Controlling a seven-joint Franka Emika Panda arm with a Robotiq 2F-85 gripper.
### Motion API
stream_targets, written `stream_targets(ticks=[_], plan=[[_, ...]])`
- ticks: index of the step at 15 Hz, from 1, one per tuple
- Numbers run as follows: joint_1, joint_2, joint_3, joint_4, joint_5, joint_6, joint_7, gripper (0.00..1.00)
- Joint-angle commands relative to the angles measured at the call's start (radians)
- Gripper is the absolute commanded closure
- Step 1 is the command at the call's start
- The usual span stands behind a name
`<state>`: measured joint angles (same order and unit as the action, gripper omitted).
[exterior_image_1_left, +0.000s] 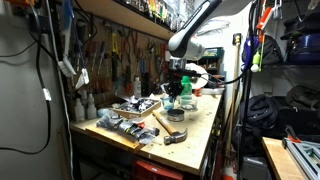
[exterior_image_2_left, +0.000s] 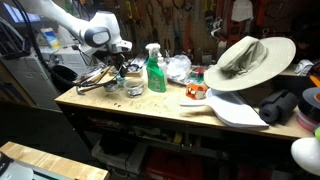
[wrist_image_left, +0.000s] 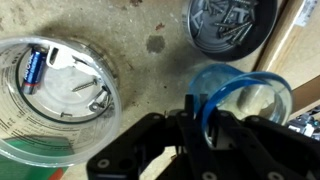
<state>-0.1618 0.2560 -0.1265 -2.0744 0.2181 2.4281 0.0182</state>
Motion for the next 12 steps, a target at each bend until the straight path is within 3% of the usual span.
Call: stream_targets(ticks=[1, 6, 7, 12], plan=[[-0.01, 0.045, 0.001, 0.028, 0.005, 0.042, 0.008, 0.97], [-0.013, 0.087, 0.005, 0.052, -0.003, 0.068, 0.004, 0.97], [-0.015, 0.09, 0.007, 0.053, 0.0, 0.064, -0.001, 0.7], [-0.011, 0.055, 0.009, 0.027, -0.015, 0.053, -0.017, 0.33]])
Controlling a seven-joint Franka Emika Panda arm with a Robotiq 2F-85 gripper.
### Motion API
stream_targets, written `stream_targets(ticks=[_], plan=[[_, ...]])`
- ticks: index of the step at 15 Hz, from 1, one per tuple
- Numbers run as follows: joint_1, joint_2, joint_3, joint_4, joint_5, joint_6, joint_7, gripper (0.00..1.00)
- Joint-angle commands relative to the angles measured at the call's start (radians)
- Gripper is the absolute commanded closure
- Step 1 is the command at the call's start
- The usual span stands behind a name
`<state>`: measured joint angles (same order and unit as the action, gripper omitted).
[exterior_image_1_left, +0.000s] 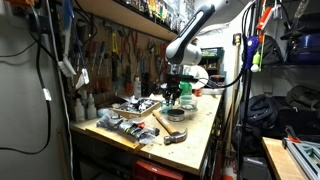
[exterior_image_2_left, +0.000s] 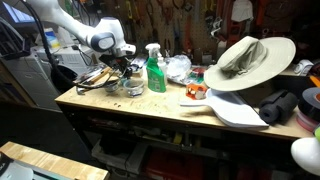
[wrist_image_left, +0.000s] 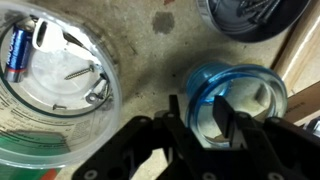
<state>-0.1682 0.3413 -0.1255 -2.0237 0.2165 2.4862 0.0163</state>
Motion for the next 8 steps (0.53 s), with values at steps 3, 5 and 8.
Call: stream_targets(ticks=[3, 5, 8], plan=[[0.001, -0.092, 0.017, -0.068, -0.028, 0.004, -0.05, 0.11], [0.012, -0.15, 0.025, -0.113, -0.047, 0.014, -0.089, 0.0], [0.032, -0.235, 0.044, -0.181, -0.093, -0.002, -0.16, 0.0]])
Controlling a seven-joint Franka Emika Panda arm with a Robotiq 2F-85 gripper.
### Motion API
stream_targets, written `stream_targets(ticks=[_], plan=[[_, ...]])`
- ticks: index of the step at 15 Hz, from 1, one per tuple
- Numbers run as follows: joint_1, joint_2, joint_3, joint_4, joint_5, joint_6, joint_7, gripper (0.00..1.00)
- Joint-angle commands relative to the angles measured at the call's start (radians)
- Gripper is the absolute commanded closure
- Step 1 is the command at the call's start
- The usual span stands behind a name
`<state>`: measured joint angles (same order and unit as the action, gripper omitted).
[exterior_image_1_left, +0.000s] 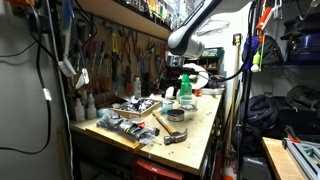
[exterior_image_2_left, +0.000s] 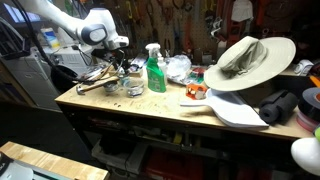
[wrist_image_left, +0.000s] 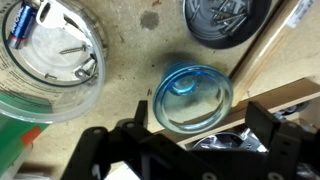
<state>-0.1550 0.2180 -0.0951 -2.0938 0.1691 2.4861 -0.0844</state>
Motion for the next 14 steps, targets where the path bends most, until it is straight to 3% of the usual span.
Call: stream_targets(ticks=[1, 7, 10, 11, 14], plan=[[0.027, -0.135, 0.021, -0.134, -0.07, -0.015, -0.088, 0.0], [0.081, -0.217, 0.056, -0.26, -0.203, -0.045, -0.212, 0.0], [0.095, -0.217, 0.068, -0.307, -0.201, -0.043, -0.342, 0.0], [0.094, -0.188, 0.063, -0.254, -0.185, -0.042, -0.27, 0.0], [0.096, -0.187, 0.063, -0.256, -0.184, -0.041, -0.277, 0.0]])
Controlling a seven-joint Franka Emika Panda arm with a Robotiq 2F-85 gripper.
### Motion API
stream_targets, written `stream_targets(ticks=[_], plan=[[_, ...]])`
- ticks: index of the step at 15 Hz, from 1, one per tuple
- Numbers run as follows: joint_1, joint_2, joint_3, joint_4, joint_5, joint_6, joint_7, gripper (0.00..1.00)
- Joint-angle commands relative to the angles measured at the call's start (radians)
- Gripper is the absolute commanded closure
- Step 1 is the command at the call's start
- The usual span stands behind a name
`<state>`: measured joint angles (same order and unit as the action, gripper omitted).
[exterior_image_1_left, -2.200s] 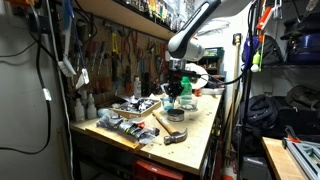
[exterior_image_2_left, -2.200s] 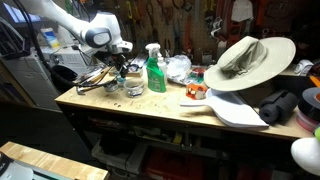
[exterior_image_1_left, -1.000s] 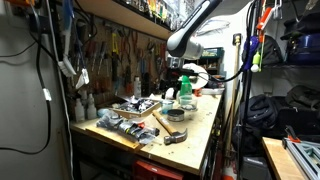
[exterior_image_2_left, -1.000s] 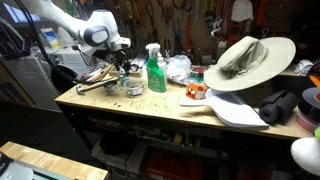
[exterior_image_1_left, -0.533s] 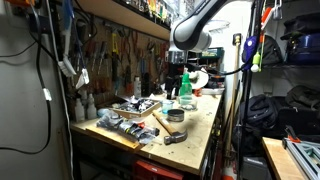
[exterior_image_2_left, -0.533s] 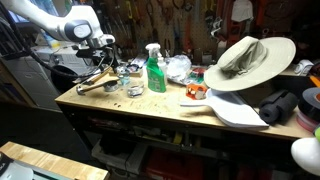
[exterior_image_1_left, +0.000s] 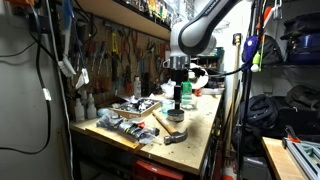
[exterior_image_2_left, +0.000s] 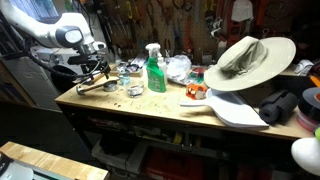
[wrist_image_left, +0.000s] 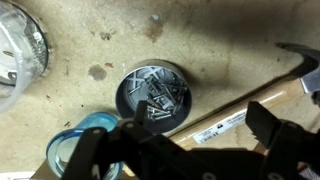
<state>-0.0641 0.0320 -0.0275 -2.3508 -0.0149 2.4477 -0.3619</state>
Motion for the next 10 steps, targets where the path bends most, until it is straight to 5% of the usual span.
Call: stream_targets(ticks=[1, 10], plan=[[0.004, -0.001, -0.005, 0.005, 0.0, -0.003, 0.001, 0.0], [0.026, 0.058, 0.01, 0.005, -0.146, -0.008, 0.008, 0.0]])
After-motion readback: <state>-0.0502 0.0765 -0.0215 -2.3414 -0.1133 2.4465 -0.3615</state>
